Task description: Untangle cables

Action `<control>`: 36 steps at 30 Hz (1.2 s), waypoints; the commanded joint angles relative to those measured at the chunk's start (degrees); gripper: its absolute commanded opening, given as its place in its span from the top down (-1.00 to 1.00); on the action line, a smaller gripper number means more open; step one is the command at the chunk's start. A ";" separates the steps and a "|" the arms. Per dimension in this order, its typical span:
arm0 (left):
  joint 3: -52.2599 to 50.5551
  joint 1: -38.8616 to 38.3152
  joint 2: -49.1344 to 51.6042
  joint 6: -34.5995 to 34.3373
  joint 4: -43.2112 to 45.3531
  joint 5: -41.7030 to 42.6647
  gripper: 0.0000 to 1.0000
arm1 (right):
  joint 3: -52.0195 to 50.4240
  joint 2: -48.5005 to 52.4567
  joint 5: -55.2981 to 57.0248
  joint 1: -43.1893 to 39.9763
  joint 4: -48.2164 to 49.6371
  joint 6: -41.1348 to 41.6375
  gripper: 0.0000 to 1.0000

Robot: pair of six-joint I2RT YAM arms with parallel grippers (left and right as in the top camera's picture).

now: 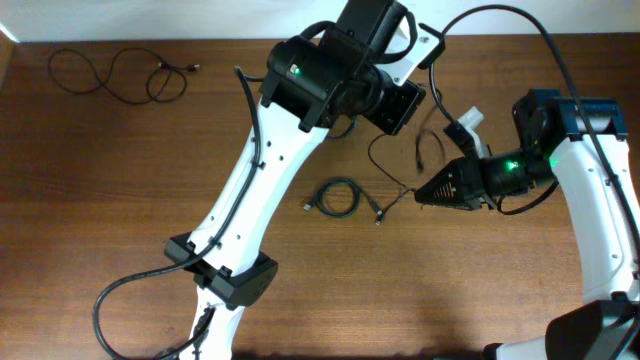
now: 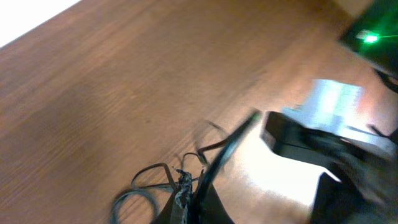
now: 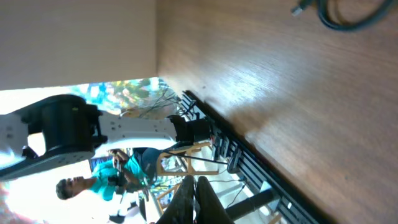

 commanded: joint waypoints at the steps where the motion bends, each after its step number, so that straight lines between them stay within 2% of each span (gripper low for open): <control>1: 0.94 0.48 -1.64 -1.88 -0.33 -4.02 1.00 | 0.02 -1.53 -4.15 0.11 -0.11 -5.29 0.92; 5: 0.94 0.61 -1.64 -0.48 -1.27 2.14 1.00 | 0.02 -1.75 -3.15 -2.73 2.32 -5.27 0.92; 7: 0.94 0.61 -1.64 5.90 -2.03 10.14 1.00 | 0.02 -1.75 -1.86 -4.76 4.22 -5.25 0.89; 8: 0.94 0.61 -1.64 9.46 -2.67 14.03 1.00 | 0.02 -1.75 -1.36 -6.08 4.96 -5.22 0.81; 9: 0.94 0.61 -1.64 12.13 -3.39 16.96 1.00 | 0.02 -1.75 -0.83 -7.58 5.55 -5.07 0.67; 10: 0.94 0.61 -1.64 13.84 -4.04 18.99 1.00 | 0.02 -1.75 -0.13 -9.25 6.27 -4.81 0.44; 13: 0.94 0.61 -1.64 19.65 -6.01 25.68 1.00 | 0.02 -1.70 3.15 -13.44 8.24 -4.79 -0.48; 15: 0.94 0.61 -1.64 23.82 -7.30 31.04 1.00 | 0.02 -1.70 6.05 -16.15 8.46 -4.81 -0.82; 16: 0.94 0.61 -1.64 25.27 -7.65 32.79 1.00 | 0.02 -1.70 7.89 -17.29 8.50 -4.85 -0.90; 20: 0.94 0.61 -1.64 26.36 -7.74 36.37 1.00 | 0.02 -1.70 13.03 -17.66 10.29 -4.85 -0.93; 25: 0.94 0.24 -1.64 33.09 -10.08 43.67 1.00 | 0.02 -1.64 13.77 -17.64 12.28 -4.79 -0.93; 29: 0.94 0.24 -1.64 33.44 -10.21 44.19 1.00 | 0.02 -1.64 12.59 -17.64 11.67 -1.36 -0.93; 36: 0.94 0.13 -1.64 33.46 -10.19 43.98 1.00 | 0.02 -1.64 9.11 -17.38 9.40 -1.36 -0.92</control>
